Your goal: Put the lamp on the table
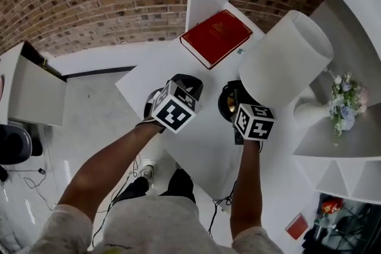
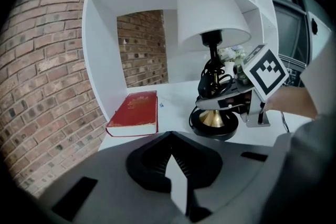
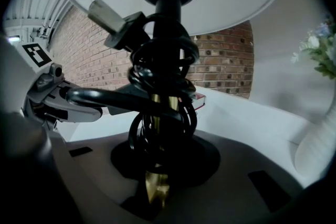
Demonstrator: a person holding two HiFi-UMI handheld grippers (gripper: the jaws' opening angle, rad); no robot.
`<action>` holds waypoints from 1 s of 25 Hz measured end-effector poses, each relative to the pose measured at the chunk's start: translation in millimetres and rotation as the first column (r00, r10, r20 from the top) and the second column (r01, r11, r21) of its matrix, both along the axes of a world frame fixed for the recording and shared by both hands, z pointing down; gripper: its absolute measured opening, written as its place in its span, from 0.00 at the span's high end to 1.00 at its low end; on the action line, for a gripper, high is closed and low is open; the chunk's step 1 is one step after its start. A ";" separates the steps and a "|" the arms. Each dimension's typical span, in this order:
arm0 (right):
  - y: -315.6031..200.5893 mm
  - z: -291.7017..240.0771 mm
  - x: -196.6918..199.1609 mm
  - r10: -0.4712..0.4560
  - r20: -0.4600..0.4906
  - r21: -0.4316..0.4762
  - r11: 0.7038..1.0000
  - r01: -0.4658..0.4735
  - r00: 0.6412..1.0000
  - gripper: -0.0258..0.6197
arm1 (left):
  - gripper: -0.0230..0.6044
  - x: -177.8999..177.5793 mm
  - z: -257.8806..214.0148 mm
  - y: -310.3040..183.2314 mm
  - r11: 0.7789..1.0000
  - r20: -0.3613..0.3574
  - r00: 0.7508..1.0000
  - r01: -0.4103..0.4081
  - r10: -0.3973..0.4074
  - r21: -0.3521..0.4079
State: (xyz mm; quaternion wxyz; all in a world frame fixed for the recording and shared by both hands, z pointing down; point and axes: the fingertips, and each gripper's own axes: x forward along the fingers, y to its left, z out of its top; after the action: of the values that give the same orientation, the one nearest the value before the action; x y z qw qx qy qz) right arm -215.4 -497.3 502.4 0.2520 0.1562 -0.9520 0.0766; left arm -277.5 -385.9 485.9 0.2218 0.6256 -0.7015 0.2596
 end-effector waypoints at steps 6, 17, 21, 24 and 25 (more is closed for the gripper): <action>-13.5 9.3 -13.9 -0.040 0.010 0.026 0.999 0.040 0.999 0.82 | 0.97 0.1 1.7 -10.5 1.000 -0.011 1.000 0.007 -0.007 -0.015; -28.9 23.2 -39.5 -0.091 0.023 0.056 0.994 0.089 0.996 0.82 | 0.97 -11.2 -5.6 -10.0 0.994 -0.058 0.992 0.110 -0.110 -0.006; -34.8 23.2 -44.5 -0.102 0.040 0.053 0.994 0.100 0.994 0.82 | 0.97 -14.8 -3.1 -6.2 0.984 -0.104 0.979 0.177 -0.176 -0.003; -37.6 24.1 -49.1 -0.117 0.043 0.056 0.992 0.114 0.992 0.82 | 0.97 -16.7 -4.2 -6.1 0.977 -0.119 0.970 0.215 -0.213 0.005; -38.1 25.0 -50.5 -0.124 0.043 0.060 0.991 0.121 0.991 0.82 | 0.97 -17.0 -4.2 -6.4 0.975 -0.119 0.968 0.222 -0.220 0.008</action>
State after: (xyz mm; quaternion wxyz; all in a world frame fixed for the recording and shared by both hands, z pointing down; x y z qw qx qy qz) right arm -265.9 -535.4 527.4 0.2295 0.1028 -0.9671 0.0372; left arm -294.5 -392.3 481.6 0.2835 0.5601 -0.7552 0.1887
